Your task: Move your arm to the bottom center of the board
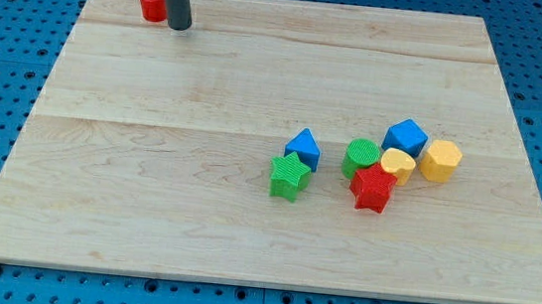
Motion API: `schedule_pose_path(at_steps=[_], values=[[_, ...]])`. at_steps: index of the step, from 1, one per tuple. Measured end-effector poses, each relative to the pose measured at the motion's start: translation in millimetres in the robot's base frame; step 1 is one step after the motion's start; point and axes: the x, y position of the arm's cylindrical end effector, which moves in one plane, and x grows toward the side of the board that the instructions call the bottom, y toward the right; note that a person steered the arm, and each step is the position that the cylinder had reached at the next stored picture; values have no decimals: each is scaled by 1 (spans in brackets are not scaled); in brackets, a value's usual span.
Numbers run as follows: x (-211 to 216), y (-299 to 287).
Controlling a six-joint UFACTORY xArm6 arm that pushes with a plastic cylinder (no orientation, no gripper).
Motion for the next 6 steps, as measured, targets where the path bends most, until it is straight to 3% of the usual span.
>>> schedule_pose_path(at_steps=[2, 3, 4, 5, 6], values=[[-16, 33], [5, 65], [111, 105], [215, 104], [256, 63]])
